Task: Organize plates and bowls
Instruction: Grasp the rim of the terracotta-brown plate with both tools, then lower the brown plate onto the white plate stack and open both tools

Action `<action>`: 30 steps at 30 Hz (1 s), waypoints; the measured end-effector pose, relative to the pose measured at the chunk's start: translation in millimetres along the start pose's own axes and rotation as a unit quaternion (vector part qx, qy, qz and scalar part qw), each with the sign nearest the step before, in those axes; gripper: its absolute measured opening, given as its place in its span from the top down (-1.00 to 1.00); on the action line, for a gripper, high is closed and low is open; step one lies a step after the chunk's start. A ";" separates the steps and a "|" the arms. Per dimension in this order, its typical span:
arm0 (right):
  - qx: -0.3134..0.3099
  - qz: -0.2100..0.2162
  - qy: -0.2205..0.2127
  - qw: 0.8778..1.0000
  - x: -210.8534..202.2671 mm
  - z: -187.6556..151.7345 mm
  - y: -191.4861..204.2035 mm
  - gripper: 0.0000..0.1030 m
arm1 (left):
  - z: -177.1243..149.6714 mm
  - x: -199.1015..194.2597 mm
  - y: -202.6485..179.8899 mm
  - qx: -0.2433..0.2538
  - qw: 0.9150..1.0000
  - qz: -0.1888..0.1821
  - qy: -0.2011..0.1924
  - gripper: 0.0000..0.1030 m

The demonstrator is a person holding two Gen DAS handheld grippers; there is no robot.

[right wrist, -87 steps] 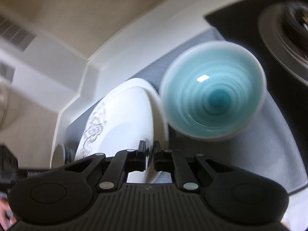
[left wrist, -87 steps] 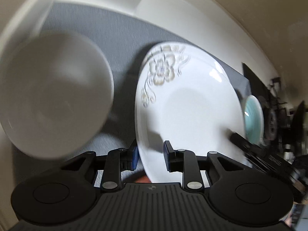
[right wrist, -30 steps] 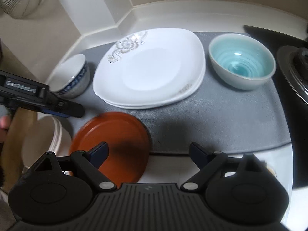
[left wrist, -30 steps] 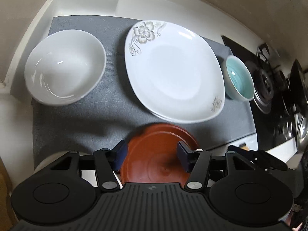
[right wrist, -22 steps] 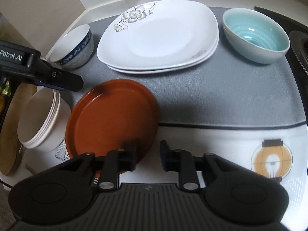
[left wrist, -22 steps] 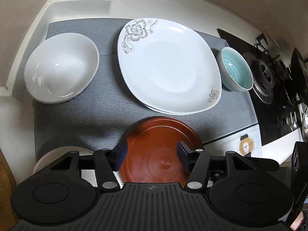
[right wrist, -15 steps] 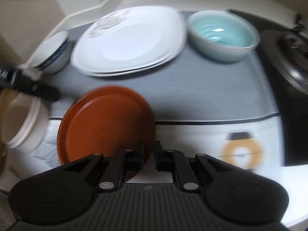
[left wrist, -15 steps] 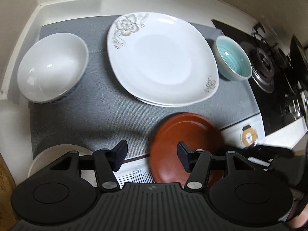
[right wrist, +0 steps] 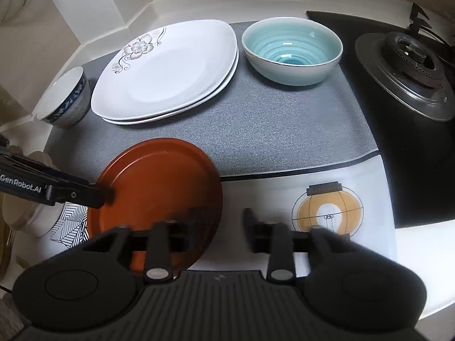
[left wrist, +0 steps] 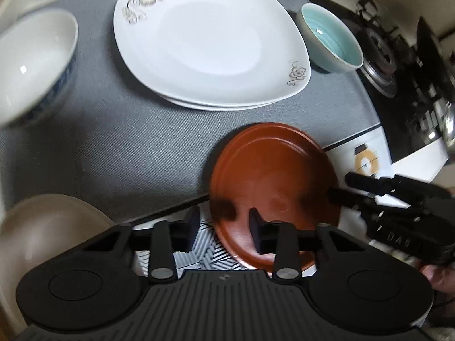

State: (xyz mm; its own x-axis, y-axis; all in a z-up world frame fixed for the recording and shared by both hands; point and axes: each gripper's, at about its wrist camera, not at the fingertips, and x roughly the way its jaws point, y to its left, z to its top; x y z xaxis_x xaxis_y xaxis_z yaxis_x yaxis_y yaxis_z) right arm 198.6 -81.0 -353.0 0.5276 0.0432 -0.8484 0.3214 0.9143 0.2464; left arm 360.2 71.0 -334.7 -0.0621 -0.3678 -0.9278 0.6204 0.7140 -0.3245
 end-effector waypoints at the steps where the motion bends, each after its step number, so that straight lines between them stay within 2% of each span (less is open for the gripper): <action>1: 0.002 0.003 0.003 1.000 1.1 0.0 -0.3 -0.01 | -0.2 3.4 3.4 -0.009 1.000 -0.005 0.005 0.37; 3: 0.001 0.006 0.008 1.000 4.7 -1.6 0.7 -0.01 | -1.5 9.6 6.6 -0.017 1.000 -0.006 0.011 0.60; 6: -0.018 -0.010 0.009 1.000 7.8 -5.5 7.3 0.07 | -3.1 9.1 4.0 -0.008 1.000 -0.004 0.004 0.70; 7: -0.030 -0.017 0.007 0.999 8.2 -6.5 10.9 0.37 | -2.4 9.8 3.0 -0.006 1.000 -0.002 0.005 0.75; 8: -0.041 -0.022 0.008 0.999 8.7 -7.2 14.0 0.76 | -2.5 10.0 2.3 -0.007 1.000 -0.002 0.007 0.78; 12: -0.039 -0.024 0.009 0.999 5.5 -5.2 12.8 0.77 | -2.5 6.6 -2.2 -0.013 1.000 0.008 0.008 0.82; 14: -0.016 -0.023 0.013 1.000 1.3 -2.5 8.4 0.79 | -3.0 -0.7 -2.4 -0.025 1.000 -0.005 0.011 0.82; 22: -0.021 -0.005 -0.036 0.999 -52.2 19.2 21.0 0.77 | 2.5 -64.2 -15.7 -0.012 0.998 -0.011 -0.057 0.82; 26: -0.010 0.002 -0.059 0.998 -74.3 33.8 23.5 0.77 | 8.6 -91.7 -12.9 -0.031 0.996 -0.034 -0.070 0.82; 30: -0.020 0.006 -0.104 0.994 -108.6 52.7 40.0 0.77 | 11.9 -124.9 -27.4 -0.022 0.993 -0.018 -0.116 0.82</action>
State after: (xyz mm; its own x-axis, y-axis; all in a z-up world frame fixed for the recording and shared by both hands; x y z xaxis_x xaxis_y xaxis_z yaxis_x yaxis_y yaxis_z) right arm 195.6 -70.4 -226.3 0.6843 -0.0267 -0.7287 0.2852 0.9295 0.2338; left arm 360.3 90.2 -207.7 0.1016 -0.5164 -0.8503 0.5865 0.7215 -0.3681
